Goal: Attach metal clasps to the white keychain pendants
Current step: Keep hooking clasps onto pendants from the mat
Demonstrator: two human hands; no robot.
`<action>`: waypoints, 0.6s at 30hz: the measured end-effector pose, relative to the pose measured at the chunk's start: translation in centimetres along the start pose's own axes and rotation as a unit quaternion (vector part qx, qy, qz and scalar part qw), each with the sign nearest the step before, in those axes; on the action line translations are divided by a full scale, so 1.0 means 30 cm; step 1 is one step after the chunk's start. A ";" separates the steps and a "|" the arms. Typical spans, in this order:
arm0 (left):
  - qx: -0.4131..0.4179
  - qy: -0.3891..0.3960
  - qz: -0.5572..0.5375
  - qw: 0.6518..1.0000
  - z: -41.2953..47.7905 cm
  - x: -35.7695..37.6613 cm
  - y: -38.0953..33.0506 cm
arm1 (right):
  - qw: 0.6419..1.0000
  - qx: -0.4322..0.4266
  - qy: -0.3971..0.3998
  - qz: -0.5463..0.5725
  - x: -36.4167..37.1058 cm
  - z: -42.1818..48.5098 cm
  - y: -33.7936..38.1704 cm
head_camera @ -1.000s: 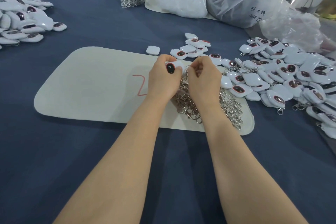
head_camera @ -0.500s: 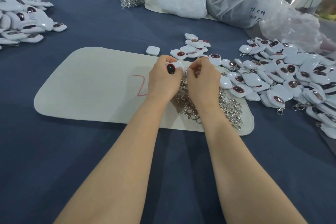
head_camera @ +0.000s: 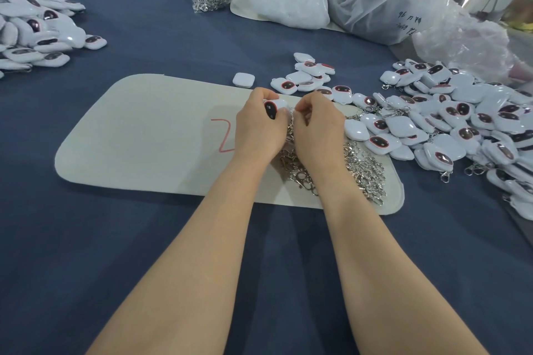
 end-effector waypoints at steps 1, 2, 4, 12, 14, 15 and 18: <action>0.002 -0.001 0.003 1.000 0.000 0.000 0.000 | 1.000 -0.002 0.001 -0.002 0.000 0.000 0.000; 0.004 -0.002 0.005 1.000 0.001 0.001 0.000 | 1.000 -0.005 0.002 -0.004 0.000 0.000 0.000; 0.007 -0.002 0.012 1.000 0.001 0.000 -0.001 | 1.000 -0.008 0.003 -0.007 -0.001 0.000 0.000; 0.038 -0.003 0.037 0.999 -0.005 0.003 -0.006 | 1.000 -0.013 0.012 -0.017 -0.001 0.000 0.002; 0.053 0.005 0.047 0.997 -0.007 0.002 -0.009 | 1.000 -0.014 0.012 -0.017 -0.003 -0.002 0.002; 0.063 0.010 0.057 0.996 -0.009 0.003 -0.012 | 1.000 -0.015 0.012 -0.015 -0.005 -0.001 0.002; 0.088 0.026 0.087 0.992 -0.016 0.005 -0.020 | 1.000 -0.013 0.015 -0.014 -0.009 0.000 0.001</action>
Point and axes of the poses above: each hand's wrist, its own z-axis towards the middle knuckle, its own x-axis out of the palm, y = z × x, the point moved 1 cm from there along z, towards the middle knuckle, and after that the axes turned 12 degrees about -z, right-handed, at the moved point
